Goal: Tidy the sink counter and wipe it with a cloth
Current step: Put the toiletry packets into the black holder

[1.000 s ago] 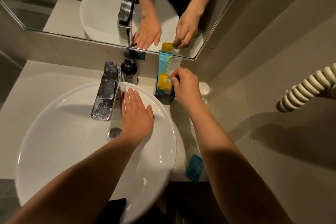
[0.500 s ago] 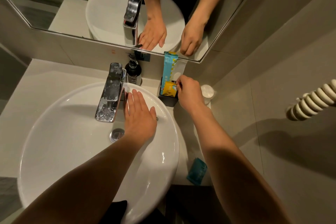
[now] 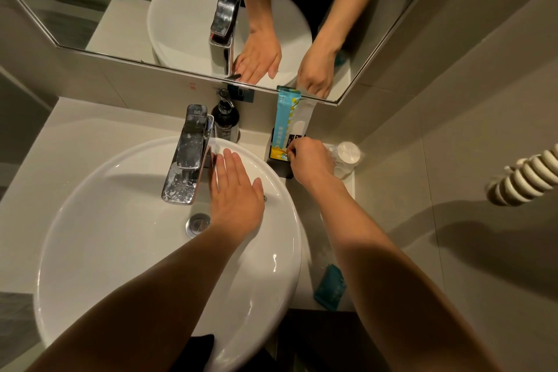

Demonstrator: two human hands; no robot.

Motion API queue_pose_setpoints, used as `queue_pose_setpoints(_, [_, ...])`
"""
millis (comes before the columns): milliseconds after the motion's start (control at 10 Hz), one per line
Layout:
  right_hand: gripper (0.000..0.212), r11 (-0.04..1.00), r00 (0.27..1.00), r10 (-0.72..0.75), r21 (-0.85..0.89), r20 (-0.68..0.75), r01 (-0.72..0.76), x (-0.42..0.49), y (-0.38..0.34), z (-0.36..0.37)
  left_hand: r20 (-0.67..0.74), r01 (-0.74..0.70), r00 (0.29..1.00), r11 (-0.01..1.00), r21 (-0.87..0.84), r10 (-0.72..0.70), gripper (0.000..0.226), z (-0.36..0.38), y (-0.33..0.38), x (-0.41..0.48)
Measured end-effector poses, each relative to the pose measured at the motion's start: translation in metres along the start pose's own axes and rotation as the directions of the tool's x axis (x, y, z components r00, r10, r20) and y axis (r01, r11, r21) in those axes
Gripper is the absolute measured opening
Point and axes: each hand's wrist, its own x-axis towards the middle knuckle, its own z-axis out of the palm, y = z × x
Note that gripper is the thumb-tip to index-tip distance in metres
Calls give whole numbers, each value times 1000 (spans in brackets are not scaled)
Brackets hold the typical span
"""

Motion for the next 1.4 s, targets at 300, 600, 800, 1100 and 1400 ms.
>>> queue_pose_setpoints(300, [25, 973, 997, 0, 229, -82, 19, -15, 4, -14, 17, 2, 1000, 1000, 13, -2, 72, -2, 0, 0])
queue_pose_setpoints(600, [17, 912, 973, 232, 352, -20, -210, -118, 81, -9, 52, 11, 999, 1000, 29, -13, 73, -4, 0, 1])
queue_pose_setpoints(800, [6, 880, 874, 409, 141, 263, -454, -169, 120, 47, 48, 19, 999, 1000, 13, -20, 74, -3, 0, 1])
queue_pose_setpoints(1100, [29, 899, 852, 430, -54, 298, -435, -195, 128, 74, 36, 14, 999, 1000, 27, -14, 74, 0, -2, 2])
queue_pose_setpoints(1400, [15, 893, 853, 428, 4, 298, -450, -183, 115, 46, 27, 5, 1000, 1000, 22, -5, 74, 1, -2, 1])
